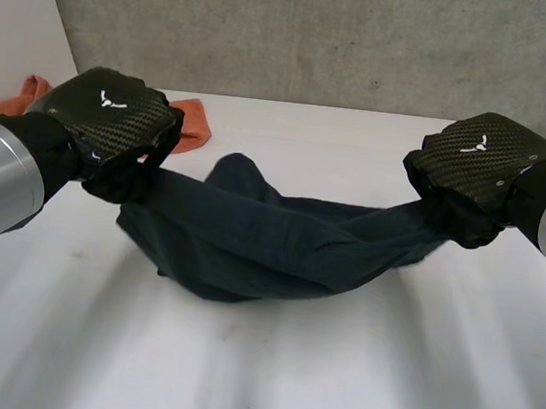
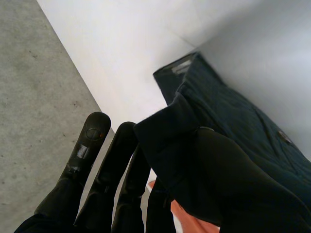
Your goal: Fold the laundry.
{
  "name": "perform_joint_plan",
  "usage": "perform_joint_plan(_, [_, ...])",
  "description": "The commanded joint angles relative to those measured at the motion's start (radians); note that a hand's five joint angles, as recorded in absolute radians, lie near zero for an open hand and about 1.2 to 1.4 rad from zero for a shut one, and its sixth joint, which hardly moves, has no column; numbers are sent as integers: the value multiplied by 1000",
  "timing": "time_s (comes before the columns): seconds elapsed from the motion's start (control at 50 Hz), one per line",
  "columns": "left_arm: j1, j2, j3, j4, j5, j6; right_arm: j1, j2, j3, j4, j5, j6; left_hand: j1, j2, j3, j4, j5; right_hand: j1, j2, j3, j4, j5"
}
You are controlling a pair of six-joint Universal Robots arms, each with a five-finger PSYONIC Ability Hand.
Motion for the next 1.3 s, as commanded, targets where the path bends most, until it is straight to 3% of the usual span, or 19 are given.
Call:
perform_joint_plan(0.02, [23,-93,-18,-11,15,3,12,88,4,14,15,-42,262,200,208,198,243,446,224,218,209,231])
perform_joint_plan(0.12, [15,-288,52,38,8,-3,57,280,-70,-38,79,-29,262,200,208,198,243,446,224,218,209,231])
perform_joint_plan(0.24, [2,-476,308,187,-44,-10,107,404,-235,-196,185,24,262,200,208,198,243,446,224,218,209,231])
perform_joint_plan(0.28, [-2,-495,370,233,-67,-16,109,439,-335,-277,219,49,262,200,208,198,243,446,224,218,209,231])
perform_joint_plan(0.44, [-12,-521,655,664,-250,-79,110,487,-622,-577,245,145,262,200,208,198,243,446,224,218,209,231])
perform_joint_plan(0.54, [-37,-518,684,755,-259,-82,110,486,-668,-707,271,149,262,200,208,198,243,446,224,218,209,231])
perform_joint_plan(0.66, [-66,-511,607,746,-258,-90,115,492,-647,-711,271,146,262,200,208,198,243,446,224,218,209,231])
perform_joint_plan(0.96, [-100,-460,47,723,-248,-92,121,594,-307,-578,225,107,262,200,208,198,243,446,224,218,209,231])
perform_joint_plan(1.16, [-126,-431,-196,517,-245,-84,114,530,-33,-392,190,55,262,200,208,198,243,446,224,218,209,231])
perform_joint_plan(1.3, [-129,-261,-300,241,-230,-41,103,329,164,-190,147,-18,262,200,208,198,243,446,224,218,209,231])
